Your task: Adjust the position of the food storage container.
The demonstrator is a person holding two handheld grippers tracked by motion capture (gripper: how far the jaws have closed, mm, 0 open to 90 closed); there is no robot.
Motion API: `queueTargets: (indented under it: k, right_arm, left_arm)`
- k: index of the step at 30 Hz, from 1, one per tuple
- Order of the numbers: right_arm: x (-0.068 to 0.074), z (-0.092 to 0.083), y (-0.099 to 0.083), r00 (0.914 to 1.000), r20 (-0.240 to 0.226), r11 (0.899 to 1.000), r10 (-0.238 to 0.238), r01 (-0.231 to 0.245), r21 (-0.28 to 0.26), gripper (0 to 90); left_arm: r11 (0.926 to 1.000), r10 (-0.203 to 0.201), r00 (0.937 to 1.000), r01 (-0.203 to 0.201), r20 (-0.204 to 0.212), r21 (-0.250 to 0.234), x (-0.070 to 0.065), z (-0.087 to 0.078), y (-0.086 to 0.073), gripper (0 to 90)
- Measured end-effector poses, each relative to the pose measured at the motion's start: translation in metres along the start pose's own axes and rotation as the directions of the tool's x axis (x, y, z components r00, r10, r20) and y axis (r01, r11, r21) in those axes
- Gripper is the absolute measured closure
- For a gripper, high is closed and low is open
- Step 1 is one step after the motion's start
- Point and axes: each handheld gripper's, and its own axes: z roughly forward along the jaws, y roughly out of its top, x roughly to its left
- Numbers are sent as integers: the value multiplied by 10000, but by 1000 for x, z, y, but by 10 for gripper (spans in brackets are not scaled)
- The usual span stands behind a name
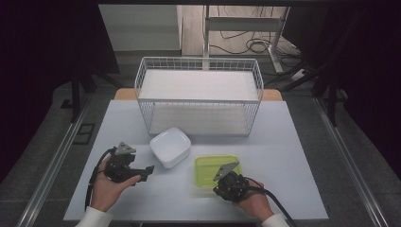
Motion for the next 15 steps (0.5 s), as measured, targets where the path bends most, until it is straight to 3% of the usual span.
queueTargets:
  k: [11, 13, 15]
  right_arm:
    - [-3, 1, 1, 10000, -39, 9998, 33, -34, -215, 891]
    - [0, -3, 0, 9997, -192, 9996, 133, -138, -261, 891]
    - [1, -15, -1, 9991, -355, 9974, 232, -256, -680, 891]
  left_arm:
    - [10000, 38, 10000, -38, -19, 42, 0, 0, -1, 166]
    - [10000, 18, 10000, -18, 16, 8, 0, 0, 0, 164]
    - [9999, -75, 9998, 76, 168, -78, -2, -1, 1, 163]
